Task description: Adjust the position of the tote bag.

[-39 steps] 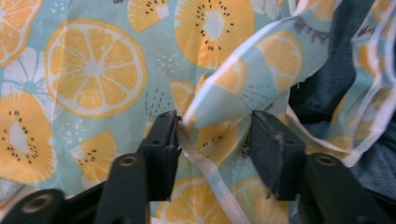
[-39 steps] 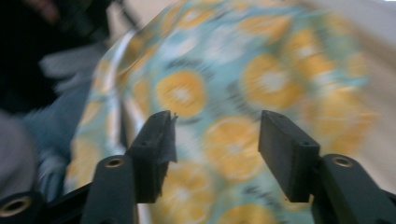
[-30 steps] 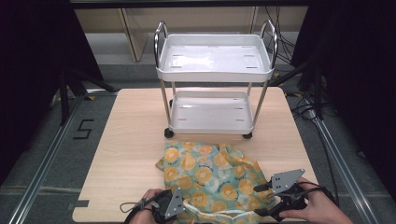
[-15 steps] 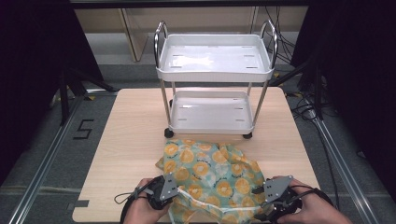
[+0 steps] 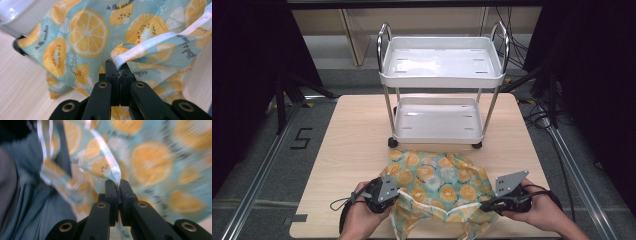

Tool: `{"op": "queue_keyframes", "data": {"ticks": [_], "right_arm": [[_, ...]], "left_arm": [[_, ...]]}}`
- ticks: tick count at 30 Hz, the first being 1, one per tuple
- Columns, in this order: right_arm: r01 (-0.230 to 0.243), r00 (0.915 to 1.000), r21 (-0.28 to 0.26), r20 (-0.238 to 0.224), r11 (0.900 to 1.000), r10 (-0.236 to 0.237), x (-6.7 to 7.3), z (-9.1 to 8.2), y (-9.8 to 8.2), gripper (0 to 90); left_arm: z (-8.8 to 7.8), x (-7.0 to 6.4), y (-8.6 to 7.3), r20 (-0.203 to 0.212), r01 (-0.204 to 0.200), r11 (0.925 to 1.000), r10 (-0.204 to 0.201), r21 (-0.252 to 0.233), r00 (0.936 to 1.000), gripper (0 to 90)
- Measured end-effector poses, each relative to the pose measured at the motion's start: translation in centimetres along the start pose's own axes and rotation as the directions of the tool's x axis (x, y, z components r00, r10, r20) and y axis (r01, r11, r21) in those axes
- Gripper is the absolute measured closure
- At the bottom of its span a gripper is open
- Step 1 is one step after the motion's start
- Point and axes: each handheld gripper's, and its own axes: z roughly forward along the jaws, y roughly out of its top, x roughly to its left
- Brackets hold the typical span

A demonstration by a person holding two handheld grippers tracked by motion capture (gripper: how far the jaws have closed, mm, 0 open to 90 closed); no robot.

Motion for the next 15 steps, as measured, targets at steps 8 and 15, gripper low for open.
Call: {"op": "queue_keyframes", "data": {"ticks": [8,15], "right_arm": [[-0.102,0.985,-0.205,0.116,0.973,0.128,-1.9,-2.4,2.4,89.3],[-0.171,0.9563,-0.294,0.18,0.94,0.23,-2.6,-2.6,4.0,89.4]], "left_arm": [[-1.0,2.2,1.5,-0.078,0.018,0.9986,-0.022,-0.05,0.9967,89.0],[-0.9,3.5,2.7,-0.12,0.073,0.994,-0.082,-0.082,0.9894,89.0]]}}
